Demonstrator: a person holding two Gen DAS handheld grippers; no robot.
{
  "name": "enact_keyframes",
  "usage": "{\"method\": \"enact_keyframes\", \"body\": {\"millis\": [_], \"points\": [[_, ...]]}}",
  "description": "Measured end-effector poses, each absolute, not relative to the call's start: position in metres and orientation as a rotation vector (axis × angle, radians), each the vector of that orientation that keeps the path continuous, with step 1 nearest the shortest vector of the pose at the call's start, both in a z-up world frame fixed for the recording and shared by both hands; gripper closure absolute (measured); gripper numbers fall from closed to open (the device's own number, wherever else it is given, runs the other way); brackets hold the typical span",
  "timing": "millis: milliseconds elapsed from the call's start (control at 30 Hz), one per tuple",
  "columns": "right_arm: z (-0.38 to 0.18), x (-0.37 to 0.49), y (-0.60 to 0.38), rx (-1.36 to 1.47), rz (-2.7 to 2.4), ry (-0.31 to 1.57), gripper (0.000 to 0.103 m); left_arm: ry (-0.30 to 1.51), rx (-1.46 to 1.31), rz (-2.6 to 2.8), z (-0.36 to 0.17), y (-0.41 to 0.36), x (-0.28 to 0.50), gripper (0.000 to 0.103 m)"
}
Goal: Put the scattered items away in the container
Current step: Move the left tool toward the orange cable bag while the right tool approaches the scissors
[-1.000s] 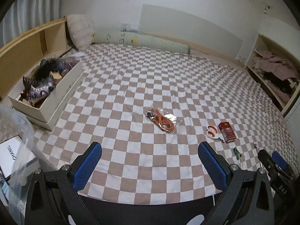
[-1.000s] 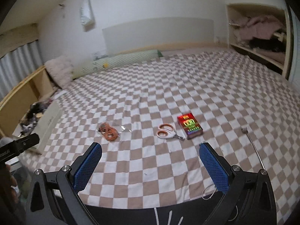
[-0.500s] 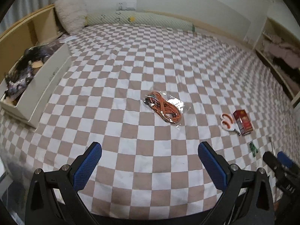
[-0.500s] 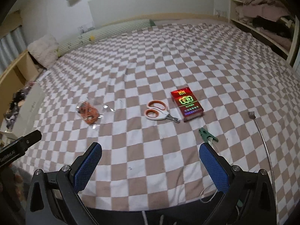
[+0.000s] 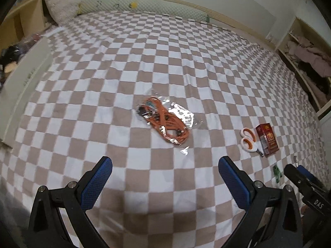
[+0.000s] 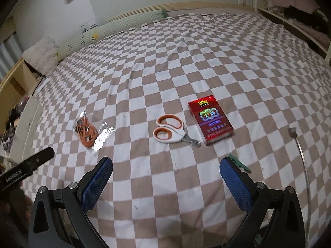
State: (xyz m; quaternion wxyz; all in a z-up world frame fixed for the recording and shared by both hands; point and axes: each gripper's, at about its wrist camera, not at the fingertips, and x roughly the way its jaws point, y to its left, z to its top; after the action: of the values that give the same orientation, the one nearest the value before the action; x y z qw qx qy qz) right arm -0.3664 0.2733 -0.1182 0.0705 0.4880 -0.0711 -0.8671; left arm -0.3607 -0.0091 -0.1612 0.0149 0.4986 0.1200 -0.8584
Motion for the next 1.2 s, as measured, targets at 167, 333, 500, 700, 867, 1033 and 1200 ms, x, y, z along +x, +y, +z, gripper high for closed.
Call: {"method": "enact_keyframes", "body": {"millis": [167,333,500,700,867,1033,1200], "points": [[-0.13,-0.383,0.27,1.446,-2.544,-0.247,0.0,0.371,1.594,-2.676,-0.177,-0.006,-0.379,0.0],[-0.142,-0.401,0.267,1.404,-2.455,-0.294,0.006,0.368,1.637,-2.681,-0.193,-0.002,-0.398,0.0],[-0.153,-0.417,0.26,1.42,-2.396,-0.276,0.006,0.389,1.631,-2.675,-0.204,-0.006,-0.409,0.0],[-0.171,-0.429,0.251,1.45,-2.367,-0.218,0.006,0.499,1.607,-2.66,-0.207,-0.026,-0.417,0.0],[-0.186,-0.44,0.247,1.467,-2.386,-0.17,0.006,0.599,1.625,-2.657,-0.212,-0.042,-0.421,0.0],[-0.202,-0.448,0.248,1.503,-2.389,-0.088,0.006,0.679,1.712,-2.625,-0.224,-0.045,-0.423,0.0],[-0.214,-0.451,0.252,1.534,-2.384,0.004,0.01,0.718,1.78,-2.601,-0.232,-0.034,-0.425,0.0]]}}
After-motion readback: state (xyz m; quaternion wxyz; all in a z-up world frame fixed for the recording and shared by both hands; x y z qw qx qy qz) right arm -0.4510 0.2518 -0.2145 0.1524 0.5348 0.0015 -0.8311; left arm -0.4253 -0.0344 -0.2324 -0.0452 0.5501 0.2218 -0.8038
